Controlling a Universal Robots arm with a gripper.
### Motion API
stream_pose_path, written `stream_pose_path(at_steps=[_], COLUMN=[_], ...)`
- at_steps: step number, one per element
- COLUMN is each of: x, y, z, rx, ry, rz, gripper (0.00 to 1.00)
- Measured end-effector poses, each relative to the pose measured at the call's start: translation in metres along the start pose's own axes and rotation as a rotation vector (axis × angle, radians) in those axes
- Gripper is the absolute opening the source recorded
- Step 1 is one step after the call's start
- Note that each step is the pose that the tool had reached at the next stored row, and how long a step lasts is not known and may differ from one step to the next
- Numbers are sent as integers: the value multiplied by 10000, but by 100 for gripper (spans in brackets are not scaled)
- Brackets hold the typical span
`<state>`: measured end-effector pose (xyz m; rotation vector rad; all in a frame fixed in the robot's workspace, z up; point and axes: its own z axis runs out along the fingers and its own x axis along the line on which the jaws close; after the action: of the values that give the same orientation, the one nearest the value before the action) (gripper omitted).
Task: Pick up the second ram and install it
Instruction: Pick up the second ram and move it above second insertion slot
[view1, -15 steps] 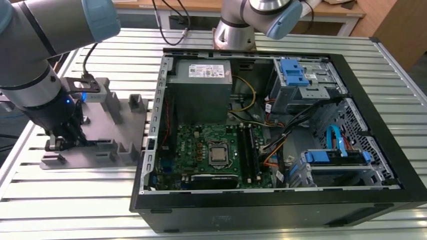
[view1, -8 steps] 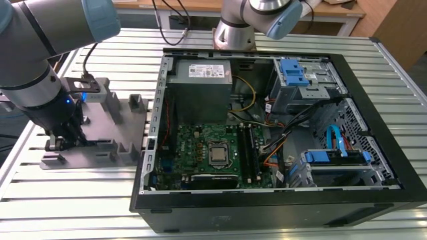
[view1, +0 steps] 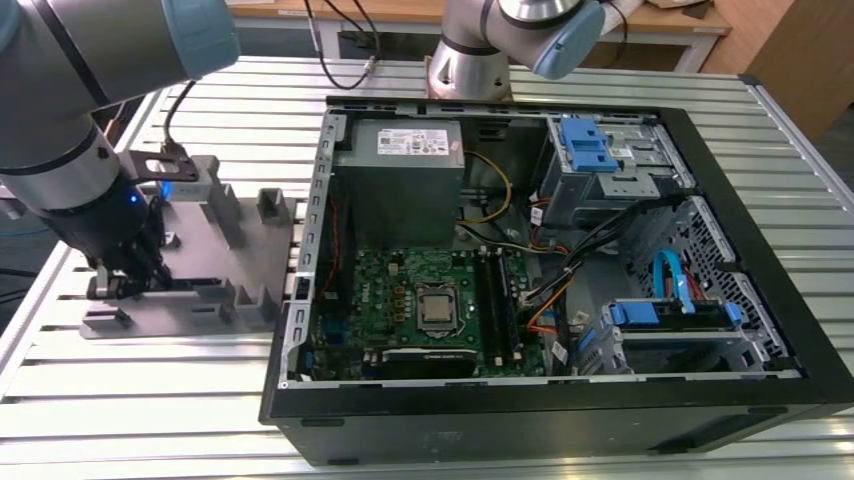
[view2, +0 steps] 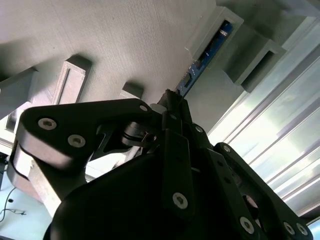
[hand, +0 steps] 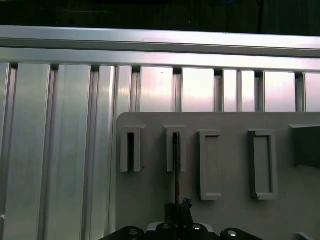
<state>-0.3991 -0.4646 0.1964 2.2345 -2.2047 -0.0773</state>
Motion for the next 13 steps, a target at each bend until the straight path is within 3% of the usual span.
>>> stream_pose_path(at_steps=[13], x=[-3], y=[4], z=[-92], rx=[-3], ry=[2], rz=[0], gripper=[14])
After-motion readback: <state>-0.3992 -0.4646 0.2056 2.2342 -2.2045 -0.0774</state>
